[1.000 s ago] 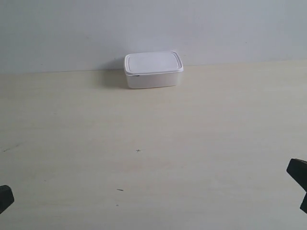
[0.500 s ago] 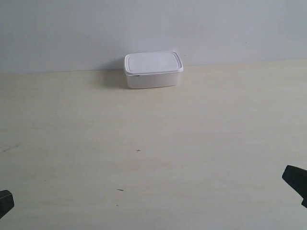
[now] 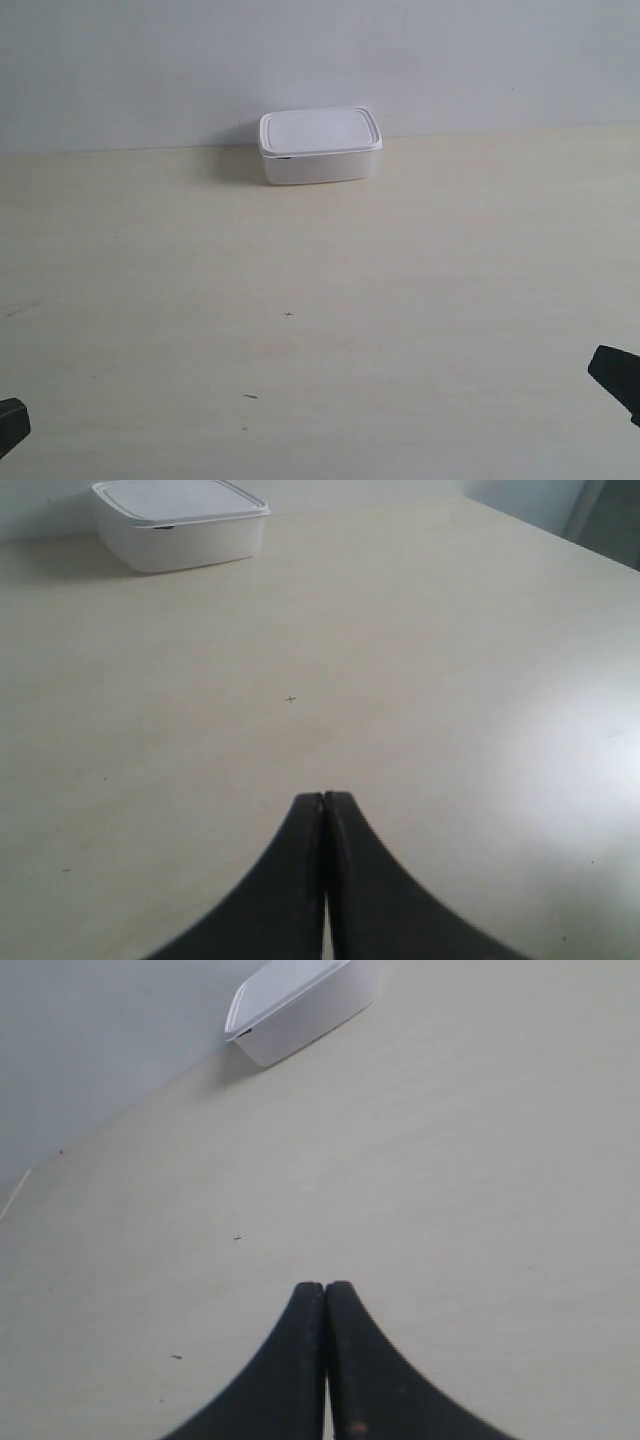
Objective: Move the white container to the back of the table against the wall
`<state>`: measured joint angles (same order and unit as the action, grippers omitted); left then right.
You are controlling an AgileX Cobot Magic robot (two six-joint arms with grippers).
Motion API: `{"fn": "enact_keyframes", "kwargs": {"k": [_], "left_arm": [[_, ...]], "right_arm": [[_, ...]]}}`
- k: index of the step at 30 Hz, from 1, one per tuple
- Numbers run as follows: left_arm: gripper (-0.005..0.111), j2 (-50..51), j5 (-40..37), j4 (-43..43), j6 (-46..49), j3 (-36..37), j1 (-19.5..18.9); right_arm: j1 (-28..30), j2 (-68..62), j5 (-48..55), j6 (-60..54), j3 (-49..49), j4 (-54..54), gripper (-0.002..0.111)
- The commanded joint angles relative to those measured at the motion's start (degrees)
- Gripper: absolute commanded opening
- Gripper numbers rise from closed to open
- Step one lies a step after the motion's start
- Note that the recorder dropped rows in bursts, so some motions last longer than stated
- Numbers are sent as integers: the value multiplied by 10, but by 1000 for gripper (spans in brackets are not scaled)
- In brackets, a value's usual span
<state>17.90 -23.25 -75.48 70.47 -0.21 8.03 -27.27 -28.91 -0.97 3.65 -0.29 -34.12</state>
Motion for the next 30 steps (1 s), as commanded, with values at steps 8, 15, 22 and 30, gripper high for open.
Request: {"fn": "enact_keyframes", "kwargs": {"k": [8,15,22,30], "left_arm": [[0,-27,-2,1,-3,2,1],[0,-172,-1,0,-3,2,0],[0,-179,-1,0,-3,2,-89],[0,-179,-1,0,-3,2,-168]], "right_arm": [[-1,2,1,0,3,2,0],[37,98,1,0,3,1,0],[172,194,1,0,3,1,0],[288,248,1,0,3,1,0]]}}
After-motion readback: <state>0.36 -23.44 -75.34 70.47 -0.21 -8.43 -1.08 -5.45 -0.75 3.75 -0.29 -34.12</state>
